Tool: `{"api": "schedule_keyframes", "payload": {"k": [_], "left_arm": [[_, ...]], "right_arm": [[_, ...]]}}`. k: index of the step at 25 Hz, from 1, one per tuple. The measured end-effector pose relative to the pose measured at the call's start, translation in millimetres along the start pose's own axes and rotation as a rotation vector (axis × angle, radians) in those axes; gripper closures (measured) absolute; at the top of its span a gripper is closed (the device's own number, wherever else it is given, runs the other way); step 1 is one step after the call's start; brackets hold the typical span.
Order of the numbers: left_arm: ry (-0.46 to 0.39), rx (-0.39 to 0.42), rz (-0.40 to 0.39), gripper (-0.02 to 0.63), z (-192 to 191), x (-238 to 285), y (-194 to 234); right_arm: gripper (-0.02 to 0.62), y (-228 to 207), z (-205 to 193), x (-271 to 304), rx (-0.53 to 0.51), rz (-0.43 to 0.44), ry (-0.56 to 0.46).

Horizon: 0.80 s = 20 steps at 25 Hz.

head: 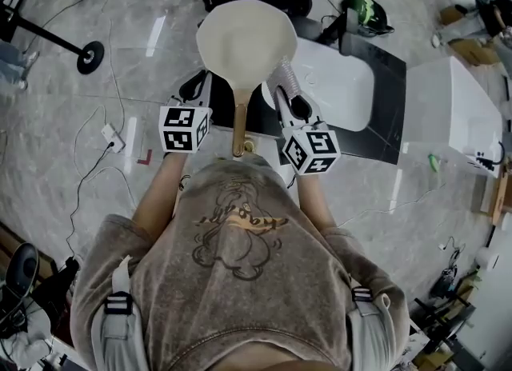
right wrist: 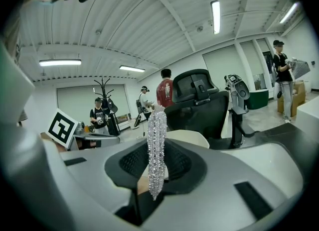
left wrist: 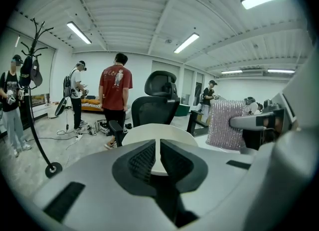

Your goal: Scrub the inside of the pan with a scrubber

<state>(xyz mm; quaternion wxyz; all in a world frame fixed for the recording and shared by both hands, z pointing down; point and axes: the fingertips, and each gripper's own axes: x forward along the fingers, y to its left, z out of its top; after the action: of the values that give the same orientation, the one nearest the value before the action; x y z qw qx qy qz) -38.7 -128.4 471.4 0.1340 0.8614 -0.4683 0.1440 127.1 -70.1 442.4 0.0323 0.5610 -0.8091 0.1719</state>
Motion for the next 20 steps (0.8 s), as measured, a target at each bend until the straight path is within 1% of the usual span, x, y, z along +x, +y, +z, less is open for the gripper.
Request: {"api": "schedule_keyframes", "payload": {"k": [4, 7, 8, 10, 11, 14, 17, 20], "left_arm": [[-0.003, -0.006, 0.032, 0.586, 6.0, 8.9, 1.6], [-0.010, -0.033, 0.043, 0.584, 10.4, 13.0, 0.8], [-0.013, -0.052, 0.039, 0.567, 11.5, 14.2, 0.1], [-0.016, -0.092, 0.029, 0.403, 12.8, 18.0, -0.5], [-0.015, -0.101, 0.029, 0.361, 12.8, 20.2, -0.1], [0.002, -0.093, 0.032, 0.331, 10.3, 24.2, 0.7], [0.031, -0.086, 0.030, 0.330, 8.5, 27.6, 5.0], [0.081, -0.100, 0.019, 0.330, -1.4, 32.6, 7.9]], "right_arm": [[0.511, -10.8, 4.9, 9.5, -0.003, 0.032, 0.004], [0.511, -18.8, 7.3, 13.7, -0.001, 0.051, 0.009], [0.511, -20.2, 7.9, 14.6, -0.003, 0.058, 0.011], [0.511, -21.9, 8.7, 17.2, -0.005, 0.071, 0.015], [0.511, -22.8, 8.6, 18.7, -0.005, 0.074, 0.018], [0.511, -24.6, 7.0, 21.2, -0.004, 0.074, 0.030], [0.511, -24.2, 10.3, 26.1, -0.001, 0.067, 0.030], [0.511, -23.2, 12.4, 29.0, 0.008, 0.051, 0.023]]}}
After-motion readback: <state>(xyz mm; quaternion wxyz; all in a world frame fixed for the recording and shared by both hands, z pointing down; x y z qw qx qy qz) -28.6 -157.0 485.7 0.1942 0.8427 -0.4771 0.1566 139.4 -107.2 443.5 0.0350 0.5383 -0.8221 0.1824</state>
